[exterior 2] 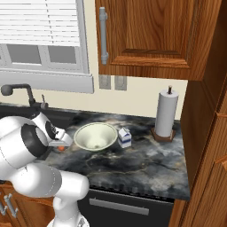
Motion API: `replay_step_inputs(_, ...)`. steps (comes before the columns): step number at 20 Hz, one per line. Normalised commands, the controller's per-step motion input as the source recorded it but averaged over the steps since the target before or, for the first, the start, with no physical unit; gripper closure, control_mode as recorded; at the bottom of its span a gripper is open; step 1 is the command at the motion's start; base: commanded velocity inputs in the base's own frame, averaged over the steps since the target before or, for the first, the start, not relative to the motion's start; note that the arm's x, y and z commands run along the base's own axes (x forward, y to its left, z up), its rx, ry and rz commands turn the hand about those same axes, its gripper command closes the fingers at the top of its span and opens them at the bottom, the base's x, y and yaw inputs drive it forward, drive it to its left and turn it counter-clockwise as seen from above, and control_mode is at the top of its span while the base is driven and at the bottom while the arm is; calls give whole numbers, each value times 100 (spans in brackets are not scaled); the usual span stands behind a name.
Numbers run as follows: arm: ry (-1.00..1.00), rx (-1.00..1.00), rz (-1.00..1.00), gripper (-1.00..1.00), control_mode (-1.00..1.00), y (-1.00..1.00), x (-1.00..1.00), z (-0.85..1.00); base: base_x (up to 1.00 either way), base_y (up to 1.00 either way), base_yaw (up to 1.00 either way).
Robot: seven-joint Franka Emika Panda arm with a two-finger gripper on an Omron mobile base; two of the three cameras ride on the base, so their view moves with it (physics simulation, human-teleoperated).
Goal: Gather the eggs and milk located in the vicinity of the sink area and place them right next to the bowl.
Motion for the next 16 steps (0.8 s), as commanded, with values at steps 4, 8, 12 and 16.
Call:
replay_step_inputs(4, 0, 0, 0, 100, -100, 0, 0, 0, 0, 0, 0)
replay_step_inputs(8, 0, 0, -1, 100, -100, -5, -2, 0, 0, 0, 0)
replay_step_inputs(12, -3, 0, -13, 100, -100, -17, 0, 0, 0, 0, 0)
replay_step_inputs(16, -9, 0, -23, 100, -100, -17, 0, 0, 0, 0, 0)
